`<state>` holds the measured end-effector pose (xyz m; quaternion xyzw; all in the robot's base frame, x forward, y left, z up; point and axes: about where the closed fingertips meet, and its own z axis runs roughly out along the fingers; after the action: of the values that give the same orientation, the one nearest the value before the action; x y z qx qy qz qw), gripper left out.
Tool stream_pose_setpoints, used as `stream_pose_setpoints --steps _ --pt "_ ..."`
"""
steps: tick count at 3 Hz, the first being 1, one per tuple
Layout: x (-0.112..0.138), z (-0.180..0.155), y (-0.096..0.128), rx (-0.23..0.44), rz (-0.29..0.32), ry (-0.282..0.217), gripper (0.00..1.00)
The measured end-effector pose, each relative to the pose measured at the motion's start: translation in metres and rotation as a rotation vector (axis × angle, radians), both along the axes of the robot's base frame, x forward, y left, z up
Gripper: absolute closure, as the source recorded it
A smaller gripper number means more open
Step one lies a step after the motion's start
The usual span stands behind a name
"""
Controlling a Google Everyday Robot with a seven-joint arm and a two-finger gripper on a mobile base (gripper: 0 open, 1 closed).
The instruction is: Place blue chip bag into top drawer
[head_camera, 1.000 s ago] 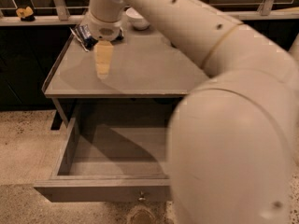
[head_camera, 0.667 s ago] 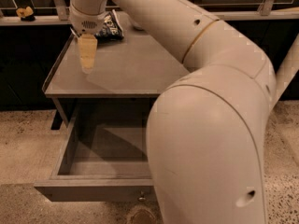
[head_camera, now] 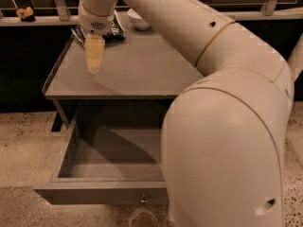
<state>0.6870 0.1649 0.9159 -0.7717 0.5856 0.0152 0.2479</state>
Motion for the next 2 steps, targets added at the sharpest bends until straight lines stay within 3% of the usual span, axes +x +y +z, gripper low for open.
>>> stream_pose_setpoints --steps 1,2 --pt "0.004 -0.006 -0.015 0.125 0.046 -0.036 0.00" --pt "0.033 -0.006 -0.044 0.245 0.065 -0.097 0.00"
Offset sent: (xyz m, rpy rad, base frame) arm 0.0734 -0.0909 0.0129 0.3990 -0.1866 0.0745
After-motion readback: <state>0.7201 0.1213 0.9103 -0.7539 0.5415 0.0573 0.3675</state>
